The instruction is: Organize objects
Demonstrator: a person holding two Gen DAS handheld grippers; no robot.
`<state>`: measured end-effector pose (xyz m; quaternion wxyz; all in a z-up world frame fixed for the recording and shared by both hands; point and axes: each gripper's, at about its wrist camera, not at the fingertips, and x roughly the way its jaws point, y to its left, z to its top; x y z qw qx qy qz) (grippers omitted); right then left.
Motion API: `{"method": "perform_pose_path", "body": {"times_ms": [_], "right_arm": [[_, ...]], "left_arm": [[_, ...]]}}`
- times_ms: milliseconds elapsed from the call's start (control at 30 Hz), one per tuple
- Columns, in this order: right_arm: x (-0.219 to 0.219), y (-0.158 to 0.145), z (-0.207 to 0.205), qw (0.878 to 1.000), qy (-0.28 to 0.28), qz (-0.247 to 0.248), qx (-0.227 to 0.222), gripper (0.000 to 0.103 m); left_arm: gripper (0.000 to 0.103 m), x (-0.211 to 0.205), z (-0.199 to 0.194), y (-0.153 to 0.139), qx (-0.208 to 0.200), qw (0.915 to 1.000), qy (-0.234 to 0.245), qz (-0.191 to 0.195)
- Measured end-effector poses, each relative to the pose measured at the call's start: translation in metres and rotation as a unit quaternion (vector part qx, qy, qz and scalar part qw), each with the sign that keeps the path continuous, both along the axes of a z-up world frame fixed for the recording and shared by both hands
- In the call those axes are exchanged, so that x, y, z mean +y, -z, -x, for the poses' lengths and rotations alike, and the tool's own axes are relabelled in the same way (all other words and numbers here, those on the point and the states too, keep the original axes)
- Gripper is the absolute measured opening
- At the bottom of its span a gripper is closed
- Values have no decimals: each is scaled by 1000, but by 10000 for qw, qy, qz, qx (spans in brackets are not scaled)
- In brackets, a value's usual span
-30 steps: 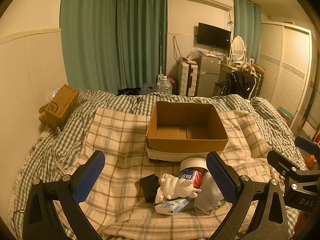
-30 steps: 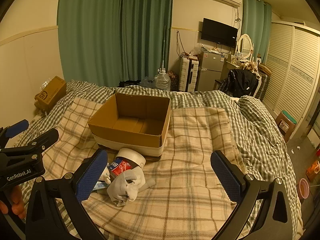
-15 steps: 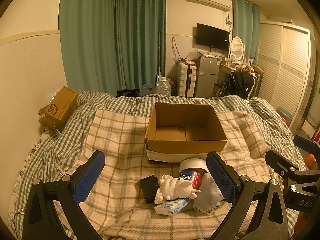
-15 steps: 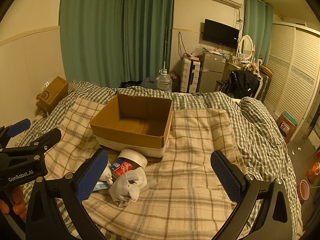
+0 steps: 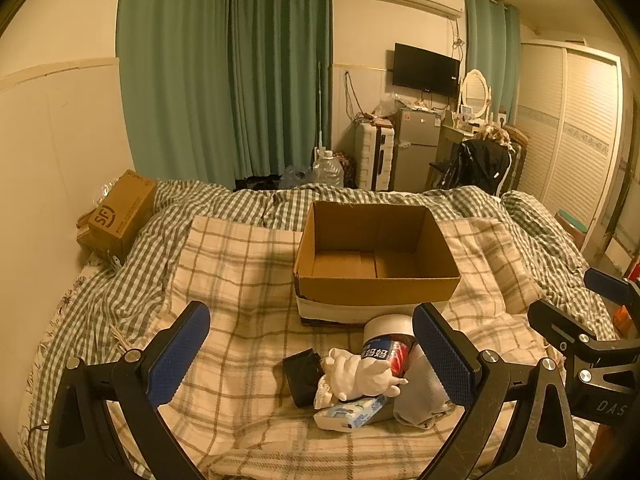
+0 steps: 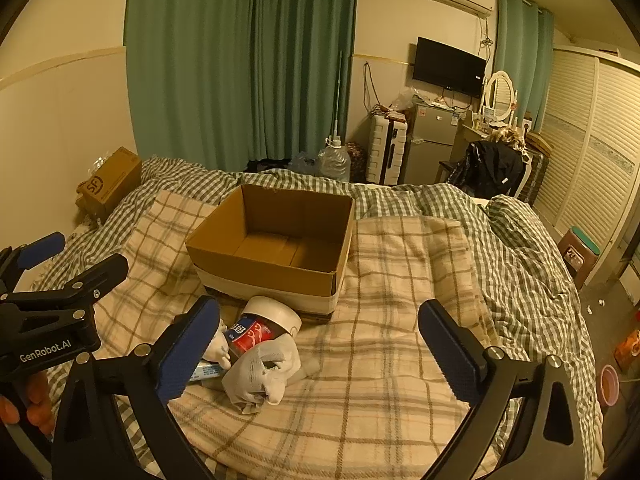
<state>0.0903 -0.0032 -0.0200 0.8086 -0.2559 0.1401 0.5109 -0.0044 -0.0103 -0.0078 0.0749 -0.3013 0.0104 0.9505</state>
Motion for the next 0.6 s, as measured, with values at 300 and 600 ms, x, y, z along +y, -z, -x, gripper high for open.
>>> {"method": "perform_pose_path", "body": {"times_ms": [300,600], "right_arm": [[19,25,-9,9989,147,394,183,99],[56,92,-24,9840,176,1586,795,90]], "left_arm": [[103,-6,16,31,-430,9990,-52,123],[103,-5,34,72,-1117,9933,209,192]]}}
